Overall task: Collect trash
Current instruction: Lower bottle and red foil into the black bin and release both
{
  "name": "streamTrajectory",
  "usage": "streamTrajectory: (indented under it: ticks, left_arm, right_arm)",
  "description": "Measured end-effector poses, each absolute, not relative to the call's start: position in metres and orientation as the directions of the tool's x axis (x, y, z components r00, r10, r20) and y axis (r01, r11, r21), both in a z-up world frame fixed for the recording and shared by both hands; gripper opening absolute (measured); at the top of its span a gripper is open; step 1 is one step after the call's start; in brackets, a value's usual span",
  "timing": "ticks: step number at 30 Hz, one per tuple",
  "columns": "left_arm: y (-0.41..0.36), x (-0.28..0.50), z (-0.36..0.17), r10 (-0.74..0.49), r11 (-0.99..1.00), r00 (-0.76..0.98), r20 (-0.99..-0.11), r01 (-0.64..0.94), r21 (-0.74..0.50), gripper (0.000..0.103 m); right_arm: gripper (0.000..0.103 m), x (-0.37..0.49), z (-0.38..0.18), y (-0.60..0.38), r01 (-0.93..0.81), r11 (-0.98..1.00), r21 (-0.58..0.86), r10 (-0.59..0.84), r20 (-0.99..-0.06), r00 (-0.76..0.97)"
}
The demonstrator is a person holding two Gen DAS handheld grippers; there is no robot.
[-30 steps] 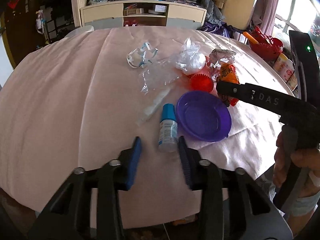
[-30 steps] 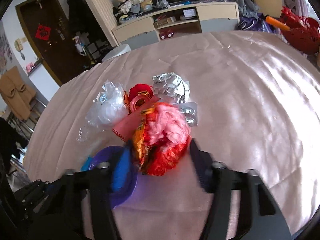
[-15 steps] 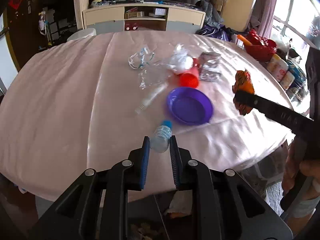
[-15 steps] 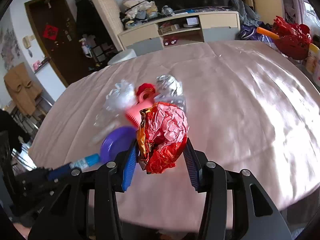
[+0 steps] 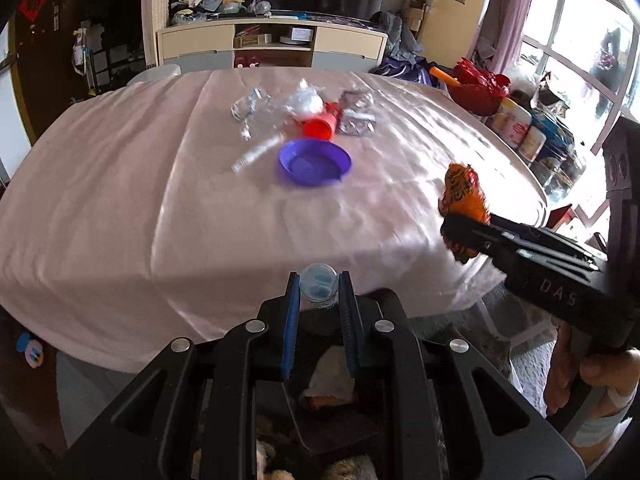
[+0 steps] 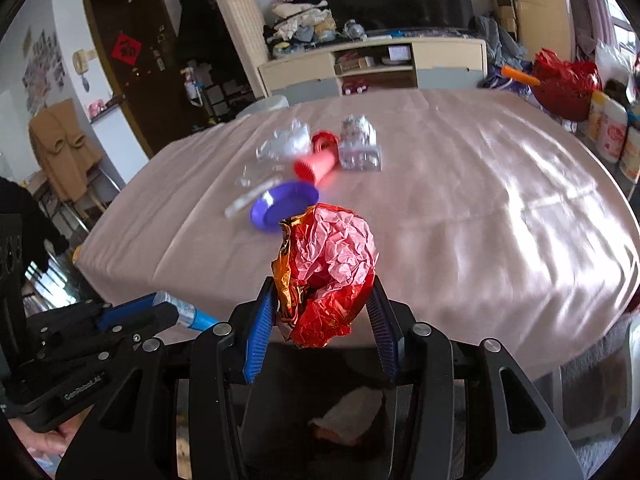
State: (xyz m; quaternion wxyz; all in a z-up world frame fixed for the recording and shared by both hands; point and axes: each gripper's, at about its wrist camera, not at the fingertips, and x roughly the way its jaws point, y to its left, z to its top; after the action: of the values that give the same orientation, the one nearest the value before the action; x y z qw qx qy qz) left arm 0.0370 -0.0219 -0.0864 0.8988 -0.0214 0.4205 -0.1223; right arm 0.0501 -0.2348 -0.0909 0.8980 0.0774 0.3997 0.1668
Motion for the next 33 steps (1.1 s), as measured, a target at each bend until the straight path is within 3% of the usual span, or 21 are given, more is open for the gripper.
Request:
streamTrajectory:
  ticks: [6,17,33]
  left_arm:
    - [-0.027,0.022,-0.108,-0.258,0.965,0.581,-0.771,0.194,-0.177,0.018]
    - [-0.039,0.005,-0.19,-0.264,0.963,0.423,-0.867,0.162,-0.214,0.018]
    - [-0.042,0.011,-0.201,-0.258,0.963,0.376,-0.89,0.169,-0.208,0.021]
  right_arm:
    - [0.047,0.039,-0.129,-0.244,-0.18,0.932,0.314,0.361,-0.761,0.54]
    - [0.047,0.022,-0.184,-0.23,-0.164,0.957,0.24,0.288,-0.854,0.434]
    - [0.053,0.026,-0.193,-0.227,-0.157,0.959,0.235,0.279,-0.869,0.409]
